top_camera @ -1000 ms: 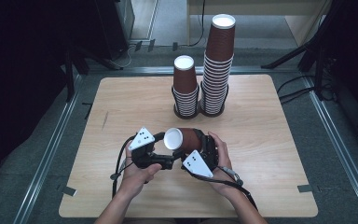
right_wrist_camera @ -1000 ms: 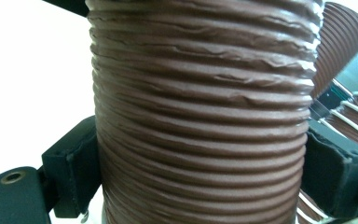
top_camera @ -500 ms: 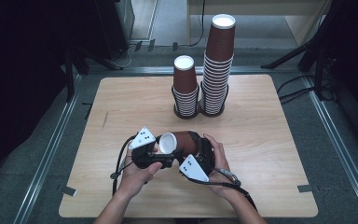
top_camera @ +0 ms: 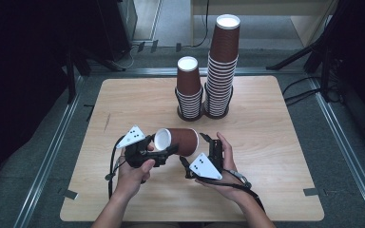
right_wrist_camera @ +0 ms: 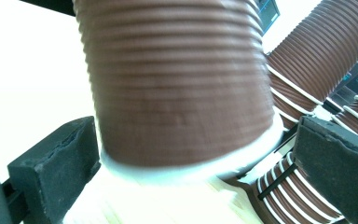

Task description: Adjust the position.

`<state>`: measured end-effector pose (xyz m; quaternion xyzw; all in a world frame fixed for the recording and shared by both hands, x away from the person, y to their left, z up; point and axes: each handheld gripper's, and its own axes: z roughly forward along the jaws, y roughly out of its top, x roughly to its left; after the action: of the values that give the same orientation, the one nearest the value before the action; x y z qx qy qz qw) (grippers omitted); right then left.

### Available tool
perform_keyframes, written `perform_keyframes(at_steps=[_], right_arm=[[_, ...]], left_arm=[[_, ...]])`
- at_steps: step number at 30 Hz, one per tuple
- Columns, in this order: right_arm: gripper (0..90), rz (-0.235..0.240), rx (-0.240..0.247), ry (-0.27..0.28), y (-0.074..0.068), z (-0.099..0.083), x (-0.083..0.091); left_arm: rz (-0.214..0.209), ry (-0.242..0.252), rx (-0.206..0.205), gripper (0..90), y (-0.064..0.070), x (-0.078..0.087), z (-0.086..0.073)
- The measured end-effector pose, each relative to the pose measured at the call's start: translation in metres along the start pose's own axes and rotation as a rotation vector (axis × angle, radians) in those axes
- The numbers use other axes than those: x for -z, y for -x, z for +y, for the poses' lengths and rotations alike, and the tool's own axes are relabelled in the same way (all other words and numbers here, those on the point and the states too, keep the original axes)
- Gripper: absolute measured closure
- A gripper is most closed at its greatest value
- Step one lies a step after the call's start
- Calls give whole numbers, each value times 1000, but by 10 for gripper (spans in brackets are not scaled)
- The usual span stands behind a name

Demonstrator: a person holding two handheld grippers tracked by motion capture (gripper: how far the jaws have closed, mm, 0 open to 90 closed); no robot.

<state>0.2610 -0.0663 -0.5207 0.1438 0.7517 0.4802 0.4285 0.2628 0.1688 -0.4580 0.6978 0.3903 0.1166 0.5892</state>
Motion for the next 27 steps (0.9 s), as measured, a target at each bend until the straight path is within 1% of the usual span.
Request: perform_keyframes(at_steps=[1,3,4,5,6,7,8,9,10,11,12,13,14,15,18,19,20,21,22,23,24,25,26,27], right_arm=[[7,0,-9,-2,0,0,0],[7,-2,-50,-15,2,1,1],[7,-2,-50,-15,2,1,1],[26,11,-114,-37,3,3,2],[26,11,-114,-37,3,3,2],[53,27,-142,-54,4,4,3],[69,71,-203,-67,4,6,5],[70,89,-233,-62,3,7,6],[70,117,-285,-59,3,10,8],[70,125,-314,-57,4,12,9],[69,129,-367,-55,4,15,11],[69,129,-367,-55,4,15,11],[69,135,-467,-62,7,19,13],[70,136,-508,-66,9,20,13],[69,129,-660,-109,14,22,15],[69,129,-660,-109,14,22,15],[66,122,-729,-125,15,22,15],[55,122,-729,-125,15,22,15],[42,131,-772,-132,15,23,15],[30,142,-815,-127,16,22,16],[24,135,-906,-123,18,23,18],[18,131,-948,-118,20,23,19],[18,131,-948,-118,20,23,19],[10,128,-1067,-106,24,21,22]], left_arm=[[0,0,0,229,0,0,0],[20,25,10,229,-5,4,1],[20,25,10,229,-5,4,1],[33,37,14,229,-7,6,1],[33,37,14,229,-7,6,1],[39,41,14,229,-8,6,0],[44,55,17,229,-9,7,0],[44,55,17,229,-9,7,0],[50,66,14,229,-10,8,-1],[50,66,14,229,-10,8,-1],[51,73,13,229,-12,9,-1],[51,73,13,228,-12,9,-1],[55,79,18,228,-13,9,-1],[55,79,18,228,-13,9,-1],[57,82,23,229,-14,9,-2],[57,82,23,228,-14,9,-2],[57,82,22,228,-14,9,-3],[57,81,22,228,-14,9,-3],[58,82,21,229,-14,8,-3],[57,84,22,229,-14,8,-4],[57,86,21,229,-14,8,-4],[57,86,21,228,-14,8,-4],[58,88,21,228,-14,7,-4],[59,89,20,228,-14,7,-5]])
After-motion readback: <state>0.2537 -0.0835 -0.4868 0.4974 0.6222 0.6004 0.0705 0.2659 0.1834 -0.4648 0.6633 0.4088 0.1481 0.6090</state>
